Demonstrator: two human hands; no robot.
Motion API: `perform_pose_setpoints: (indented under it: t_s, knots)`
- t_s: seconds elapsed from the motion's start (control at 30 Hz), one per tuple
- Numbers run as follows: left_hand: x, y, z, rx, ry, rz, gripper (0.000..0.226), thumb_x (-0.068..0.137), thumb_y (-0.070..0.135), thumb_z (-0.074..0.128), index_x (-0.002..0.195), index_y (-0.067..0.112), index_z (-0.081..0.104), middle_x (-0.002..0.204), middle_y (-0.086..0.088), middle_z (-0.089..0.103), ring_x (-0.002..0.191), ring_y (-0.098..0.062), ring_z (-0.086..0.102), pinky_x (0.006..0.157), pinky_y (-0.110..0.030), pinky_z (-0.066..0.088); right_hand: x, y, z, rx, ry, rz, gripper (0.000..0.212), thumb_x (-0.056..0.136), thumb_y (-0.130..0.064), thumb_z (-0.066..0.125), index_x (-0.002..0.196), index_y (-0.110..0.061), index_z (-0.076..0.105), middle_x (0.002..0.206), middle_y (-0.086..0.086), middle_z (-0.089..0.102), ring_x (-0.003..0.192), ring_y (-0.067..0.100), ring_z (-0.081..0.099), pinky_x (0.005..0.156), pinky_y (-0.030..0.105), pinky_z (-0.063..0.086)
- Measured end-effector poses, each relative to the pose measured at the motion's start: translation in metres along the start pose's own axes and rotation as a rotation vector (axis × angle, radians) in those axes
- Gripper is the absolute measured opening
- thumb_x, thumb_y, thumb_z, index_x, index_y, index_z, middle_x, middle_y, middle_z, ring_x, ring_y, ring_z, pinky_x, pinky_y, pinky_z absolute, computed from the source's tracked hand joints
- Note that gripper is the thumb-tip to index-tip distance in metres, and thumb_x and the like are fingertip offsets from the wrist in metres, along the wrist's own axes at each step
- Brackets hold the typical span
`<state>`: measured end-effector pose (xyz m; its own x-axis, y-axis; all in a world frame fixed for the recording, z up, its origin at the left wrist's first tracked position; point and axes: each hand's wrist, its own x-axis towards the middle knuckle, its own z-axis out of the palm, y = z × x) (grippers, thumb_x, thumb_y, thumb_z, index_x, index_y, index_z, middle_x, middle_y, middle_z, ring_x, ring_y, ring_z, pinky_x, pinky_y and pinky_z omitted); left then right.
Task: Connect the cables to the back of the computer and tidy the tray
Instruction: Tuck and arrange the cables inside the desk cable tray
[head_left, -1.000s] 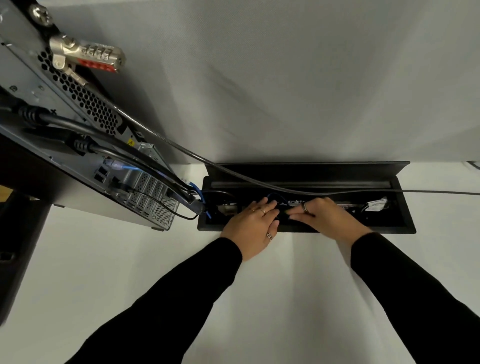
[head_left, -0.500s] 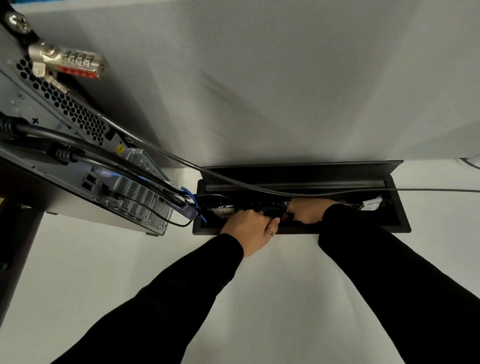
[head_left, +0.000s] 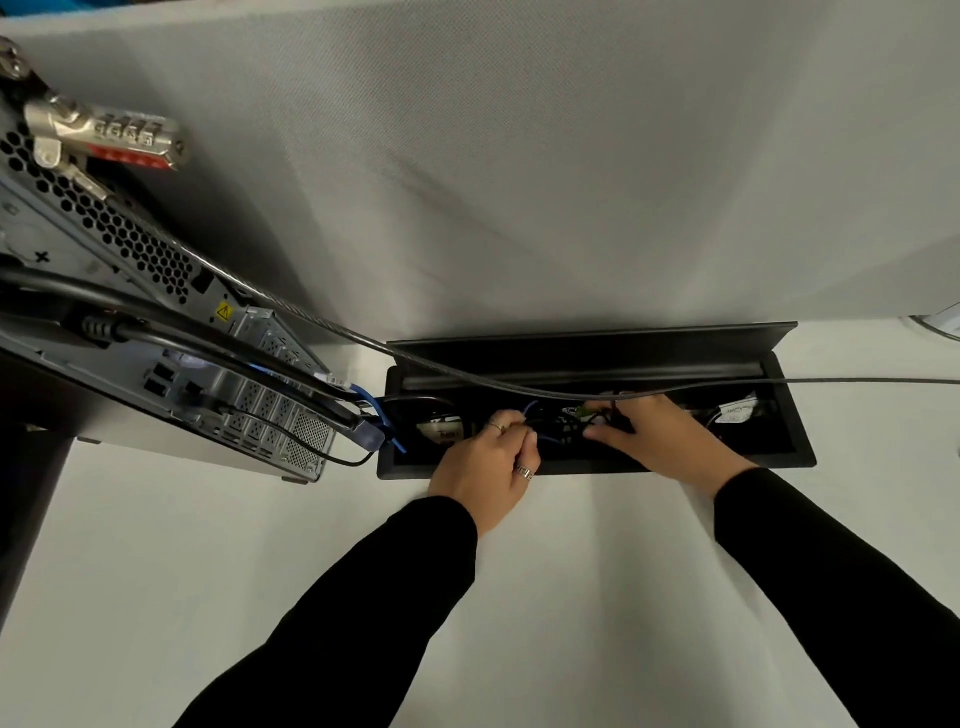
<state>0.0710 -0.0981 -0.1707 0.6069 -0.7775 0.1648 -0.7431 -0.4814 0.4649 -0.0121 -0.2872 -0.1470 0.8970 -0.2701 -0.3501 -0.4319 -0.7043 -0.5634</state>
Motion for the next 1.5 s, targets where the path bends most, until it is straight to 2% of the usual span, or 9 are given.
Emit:
perform_pose_setpoints:
  t_s: [0.17,0.27,0.33,0.57,0.8,1.03,1.2,1.4,1.5]
  knots:
    - [0.002,0.006,-0.003,0.042,-0.022,-0.005,0.039,0.091,0.03,0.035,0.094,0.011,0.069,0.082,-0.005,0.07,0.064,-0.023,0.067,0.045,-0.031,0.054,0.002,-0.008,0.005,-0.084,-0.097,0.057,0.035,0.096,-0.028,0.046,0.129,-0.02,0.05,0.116,0.01,0.064,0.101,0.023,0.061,0.084,0.029,0.046]
    - [0.006,0.008,-0.006,0.103,-0.081,-0.001,0.041,0.09,0.034,0.033,0.098,0.014,0.067,0.076,-0.005,0.069,0.067,-0.022,0.066,0.044,-0.029,0.053,0.004,-0.014,0.009,-0.107,-0.15,0.08,0.036,0.099,-0.024,0.037,0.134,-0.02,0.044,0.119,0.011,0.061,0.087,0.017,0.054,0.076,0.024,0.04]
    - [0.007,0.008,-0.006,0.14,-0.115,-0.006,0.044,0.089,0.039,0.03,0.103,0.015,0.065,0.08,-0.007,0.067,0.066,-0.024,0.066,0.047,-0.029,0.051,0.004,-0.016,0.011,-0.119,-0.139,0.074,0.034,0.1,-0.023,0.036,0.132,-0.019,0.045,0.115,0.012,0.062,0.081,0.016,0.05,0.072,0.024,0.038]
    - [0.011,0.01,-0.006,0.192,-0.169,0.01,0.07,0.082,0.051,0.009,0.134,0.018,0.044,0.105,-0.012,0.063,0.087,-0.03,0.063,0.069,-0.034,0.049,0.008,-0.013,0.013,-0.07,-0.097,0.052,0.033,0.096,-0.034,0.043,0.128,-0.028,0.049,0.113,0.003,0.064,0.097,0.019,0.06,0.08,0.031,0.047]
    - [0.003,0.014,-0.011,0.043,-0.078,-0.02,0.046,0.085,0.031,0.03,0.114,0.006,0.056,0.1,-0.01,0.064,0.093,-0.027,0.062,0.055,-0.035,0.057,0.012,-0.013,0.011,-0.039,-0.17,0.023,0.037,0.095,-0.038,0.044,0.13,-0.029,0.048,0.118,0.002,0.062,0.102,0.018,0.057,0.088,0.034,0.048]
    - [0.01,0.015,-0.006,0.156,-0.219,-0.076,0.077,0.079,0.05,0.003,0.13,0.009,0.043,0.114,-0.012,0.061,0.094,-0.026,0.063,0.071,-0.034,0.052,0.023,-0.016,0.014,-0.039,-0.151,0.103,0.035,0.098,-0.028,0.039,0.13,-0.02,0.05,0.128,0.012,0.053,0.112,0.026,0.052,0.095,0.033,0.042]
    - [0.018,0.019,-0.007,0.216,-0.379,-0.184,0.053,0.097,0.039,0.03,0.141,0.009,0.029,0.137,-0.014,0.046,0.117,-0.027,0.052,0.09,-0.034,0.044,0.029,-0.018,0.017,-0.025,-0.114,0.165,0.033,0.098,-0.025,0.038,0.128,-0.017,0.052,0.126,0.015,0.055,0.111,0.027,0.054,0.095,0.034,0.043]
    - [0.03,0.015,-0.006,0.153,-0.559,-0.24,0.055,0.099,0.039,0.028,0.146,0.012,0.025,0.156,-0.005,0.022,0.144,-0.019,0.016,0.114,-0.035,0.021,0.02,-0.012,0.016,0.047,0.028,0.181,0.027,0.095,-0.027,0.048,0.11,-0.01,0.062,0.094,0.009,0.061,0.086,0.021,0.058,0.069,0.024,0.038]
    - [0.03,0.014,-0.007,0.13,-0.548,-0.234,0.056,0.099,0.04,0.027,0.147,0.013,0.023,0.156,-0.003,0.021,0.144,-0.017,0.015,0.114,-0.033,0.018,0.008,-0.002,0.006,0.003,0.081,0.132,0.024,0.092,-0.023,0.053,0.111,-0.014,0.064,0.104,0.002,0.066,0.093,0.019,0.06,0.077,0.024,0.042]
